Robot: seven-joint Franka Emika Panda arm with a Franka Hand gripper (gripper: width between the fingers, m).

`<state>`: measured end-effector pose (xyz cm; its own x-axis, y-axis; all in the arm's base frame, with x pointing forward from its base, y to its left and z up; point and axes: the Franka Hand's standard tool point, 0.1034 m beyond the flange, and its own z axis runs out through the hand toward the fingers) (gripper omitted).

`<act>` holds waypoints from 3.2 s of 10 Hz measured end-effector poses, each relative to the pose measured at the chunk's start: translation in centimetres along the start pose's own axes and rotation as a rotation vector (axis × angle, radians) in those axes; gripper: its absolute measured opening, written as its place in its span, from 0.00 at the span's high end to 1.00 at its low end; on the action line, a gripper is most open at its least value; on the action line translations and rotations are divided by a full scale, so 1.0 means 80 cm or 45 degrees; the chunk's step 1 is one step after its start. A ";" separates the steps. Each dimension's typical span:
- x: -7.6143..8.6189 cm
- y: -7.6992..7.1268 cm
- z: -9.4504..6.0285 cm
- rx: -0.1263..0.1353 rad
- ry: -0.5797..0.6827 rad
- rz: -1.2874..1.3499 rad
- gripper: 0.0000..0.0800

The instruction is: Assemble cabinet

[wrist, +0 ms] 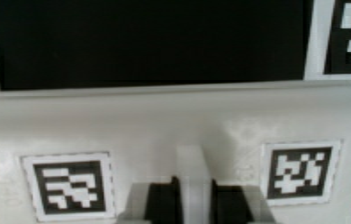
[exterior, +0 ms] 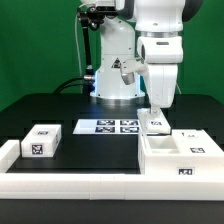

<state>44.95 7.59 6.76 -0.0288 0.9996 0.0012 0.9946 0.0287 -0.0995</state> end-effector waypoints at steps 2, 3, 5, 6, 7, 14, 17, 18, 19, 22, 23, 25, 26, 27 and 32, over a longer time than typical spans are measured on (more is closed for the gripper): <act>0.000 0.012 -0.006 -0.020 0.003 0.003 0.92; -0.001 0.014 -0.008 -0.024 0.003 0.007 0.92; -0.004 0.018 -0.007 -0.027 0.006 0.014 0.92; -0.004 0.018 -0.005 -0.027 0.009 0.016 0.92; -0.004 0.018 -0.005 -0.027 0.009 0.016 0.92; -0.002 0.017 -0.004 -0.029 0.010 0.022 0.92; -0.002 0.017 -0.004 -0.028 0.010 0.023 0.92; -0.002 0.017 -0.004 -0.029 0.010 0.024 0.92; -0.001 0.016 -0.004 -0.028 0.010 0.023 0.92; -0.001 0.016 -0.004 -0.028 0.010 0.023 0.92; -0.001 0.017 -0.004 -0.028 0.010 0.023 0.92; -0.001 0.016 -0.004 -0.027 0.010 0.023 0.92; -0.001 0.015 -0.003 -0.026 0.010 0.023 0.92; -0.001 0.015 -0.003 -0.027 0.011 0.023 0.92; -0.002 0.014 -0.001 -0.030 0.013 0.025 0.92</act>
Offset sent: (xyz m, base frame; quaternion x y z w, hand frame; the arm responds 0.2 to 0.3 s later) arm 0.0117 -0.0039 0.0045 0.0044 0.0008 -0.0032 1.0000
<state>46.05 7.50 6.75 -0.0086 0.9999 0.0097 0.9971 0.0093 -0.0757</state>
